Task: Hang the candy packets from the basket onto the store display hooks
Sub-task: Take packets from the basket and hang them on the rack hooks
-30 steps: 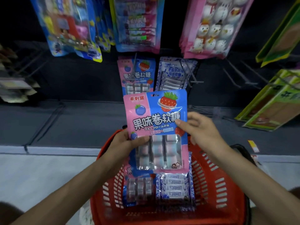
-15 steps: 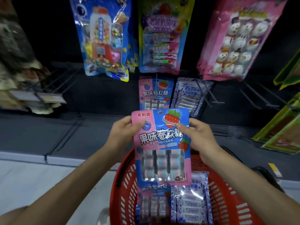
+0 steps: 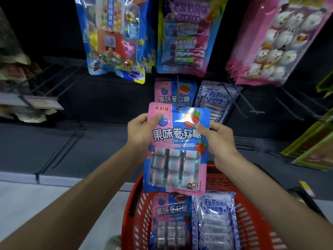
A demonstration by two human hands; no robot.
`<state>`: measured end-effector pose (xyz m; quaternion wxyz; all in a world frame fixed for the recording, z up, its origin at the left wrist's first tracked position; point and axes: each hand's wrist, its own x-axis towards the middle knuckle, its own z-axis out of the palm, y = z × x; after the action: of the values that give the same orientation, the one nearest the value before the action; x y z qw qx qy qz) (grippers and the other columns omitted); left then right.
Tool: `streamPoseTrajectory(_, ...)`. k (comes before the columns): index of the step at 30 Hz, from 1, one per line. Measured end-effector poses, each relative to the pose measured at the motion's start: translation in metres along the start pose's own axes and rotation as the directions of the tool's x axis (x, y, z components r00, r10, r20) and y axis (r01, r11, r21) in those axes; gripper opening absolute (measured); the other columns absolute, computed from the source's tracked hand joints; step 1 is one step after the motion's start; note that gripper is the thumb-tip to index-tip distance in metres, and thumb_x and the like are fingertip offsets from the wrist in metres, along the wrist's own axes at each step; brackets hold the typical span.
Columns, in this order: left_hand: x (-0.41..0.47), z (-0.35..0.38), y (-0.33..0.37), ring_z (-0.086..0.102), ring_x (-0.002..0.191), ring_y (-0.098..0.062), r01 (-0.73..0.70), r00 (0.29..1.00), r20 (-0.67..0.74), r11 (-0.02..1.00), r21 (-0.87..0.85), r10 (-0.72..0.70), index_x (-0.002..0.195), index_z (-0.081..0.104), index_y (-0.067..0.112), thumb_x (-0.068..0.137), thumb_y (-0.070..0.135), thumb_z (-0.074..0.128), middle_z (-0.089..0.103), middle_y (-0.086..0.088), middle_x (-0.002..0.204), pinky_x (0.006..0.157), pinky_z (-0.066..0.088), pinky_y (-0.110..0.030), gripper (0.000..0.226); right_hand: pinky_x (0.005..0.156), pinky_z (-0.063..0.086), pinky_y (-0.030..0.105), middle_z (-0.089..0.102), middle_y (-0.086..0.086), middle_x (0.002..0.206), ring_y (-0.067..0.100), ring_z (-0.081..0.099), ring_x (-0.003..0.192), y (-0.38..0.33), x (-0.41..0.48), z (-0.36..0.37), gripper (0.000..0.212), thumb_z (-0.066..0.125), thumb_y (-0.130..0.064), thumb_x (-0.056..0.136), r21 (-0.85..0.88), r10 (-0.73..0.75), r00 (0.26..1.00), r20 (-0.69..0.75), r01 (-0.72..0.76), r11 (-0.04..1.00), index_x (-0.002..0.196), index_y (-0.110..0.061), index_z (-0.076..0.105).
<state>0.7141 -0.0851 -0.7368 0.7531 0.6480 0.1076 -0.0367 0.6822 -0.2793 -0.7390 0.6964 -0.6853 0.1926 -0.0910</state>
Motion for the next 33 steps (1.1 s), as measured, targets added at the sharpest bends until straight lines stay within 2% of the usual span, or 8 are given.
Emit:
streamPoseTrajectory(2, 0.001, 0.003, 0.0, 0.066, 0.047, -0.023, 0.028, 1.0, -0.015, 0.999, 0.023, -0.027, 0.097, 0.074, 0.011, 0.097, 0.031, 0.073, 0.074, -0.011, 0.073, 0.036, 0.03, -0.019, 0.02, 0.071, 0.064, 0.037, 0.081, 0.01, 0.091, 0.027, 0.077, 0.084, 0.001, 0.003, 0.0, 0.007, 0.08, -0.021, 0.092, -0.01, -0.001, 1.0, -0.009, 0.001, 1.0, 0.094, -0.014, 0.081)
streamPoseTrajectory(6, 0.004, 0.007, 0.005, 0.065, 0.043, -0.019, 0.048, 0.998, -0.032, 0.999, 0.025, -0.048, 0.1, 0.075, 0.01, 0.097, 0.03, 0.073, 0.073, -0.007, 0.069, 0.033, 0.029, -0.016, 0.02, 0.054, 0.056, 0.022, 0.082, 0.003, 0.085, 0.018, 0.078, 0.073, 0.0, 0.008, 0.0, 0.009, 0.079, -0.02, 0.093, 0.005, 0.026, 1.0, 0.007, -0.026, 1.0, 0.096, -0.011, 0.08)
streamPoseTrajectory(10, 0.006, 0.013, 0.007, 0.065, 0.041, -0.015, 0.05, 0.997, -0.052, 0.999, -0.013, -0.051, 0.099, 0.074, 0.009, 0.098, 0.025, 0.073, 0.072, -0.01, 0.074, 0.031, 0.032, -0.014, 0.016, 0.062, 0.061, 0.028, 0.082, 0.005, 0.088, 0.021, 0.079, 0.078, 0.0, 0.015, 0.0, 0.009, 0.079, -0.02, 0.093, -0.01, 0.021, 1.0, 0.005, -0.021, 1.0, 0.096, -0.012, 0.08)
streamPoseTrajectory(14, 0.013, 0.016, 0.004, 0.068, 0.046, -0.019, 0.072, 0.995, -0.069, 0.997, -0.008, -0.072, 0.095, 0.074, 0.011, 0.097, 0.028, 0.074, 0.075, -0.013, 0.077, 0.031, 0.033, -0.016, 0.017, 0.054, 0.058, 0.023, 0.081, 0.005, 0.083, 0.016, 0.077, 0.068, -0.001, 0.022, 0.001, 0.009, 0.079, -0.018, 0.093, -0.005, 0.02, 1.0, 0.005, -0.02, 1.0, 0.091, -0.009, 0.078)
streamPoseTrajectory(19, 0.025, 0.017, 0.001, 0.065, 0.041, -0.018, 0.104, 0.991, -0.085, 0.994, 0.022, -0.101, 0.09, 0.072, 0.012, 0.097, 0.031, 0.074, 0.073, -0.011, 0.07, 0.032, 0.033, -0.017, 0.021, 0.061, 0.063, 0.032, 0.081, 0.006, 0.084, 0.022, 0.078, 0.075, 0.001, 0.035, 0.006, 0.007, 0.08, -0.015, 0.092, -0.021, -0.005, 1.0, -0.022, 0.005, 1.0, 0.091, -0.009, 0.078)
streamPoseTrajectory(23, 0.038, 0.015, -0.003, 0.067, 0.043, -0.023, 0.138, 0.987, -0.085, 0.99, 0.009, -0.137, 0.086, 0.069, 0.013, 0.096, 0.035, 0.075, 0.073, -0.009, 0.063, 0.044, 0.034, -0.023, 0.024, 0.078, 0.064, 0.044, 0.081, 0.009, 0.091, 0.025, 0.077, 0.081, 0.004, 0.047, 0.013, 0.008, 0.084, -0.019, 0.089, -0.088, -0.045, 0.998, -0.053, 0.04, 0.995, 0.088, -0.012, 0.079)
streamPoseTrajectory(28, 0.048, 0.015, -0.003, 0.069, 0.045, -0.019, 0.134, 0.99, -0.052, 0.991, 0.008, -0.133, 0.094, 0.069, 0.01, 0.097, 0.03, 0.074, 0.073, -0.004, 0.06, 0.053, 0.047, -0.031, 0.021, 0.092, 0.06, 0.05, 0.081, -0.002, 0.088, 0.027, 0.077, 0.093, 0.012, 0.062, 0.019, 0.015, 0.084, -0.027, 0.088, -0.144, -0.051, 0.996, -0.069, 0.04, 0.989, 0.088, -0.014, 0.079)
streamPoseTrajectory(33, 0.056, 0.012, -0.011, 0.07, 0.054, -0.019, 0.066, 0.998, -0.019, 0.993, 0.095, -0.065, 0.099, 0.068, 0.007, 0.098, 0.02, 0.072, 0.077, -0.014, 0.083, 0.054, 0.049, -0.031, 0.014, 0.09, 0.062, 0.049, 0.08, 0.003, 0.092, 0.031, 0.076, 0.092, 0.018, 0.073, 0.019, 0.014, 0.082, -0.031, 0.091, -0.152, -0.041, 0.996, -0.075, 0.029, 0.988, 0.09, -0.017, 0.079)
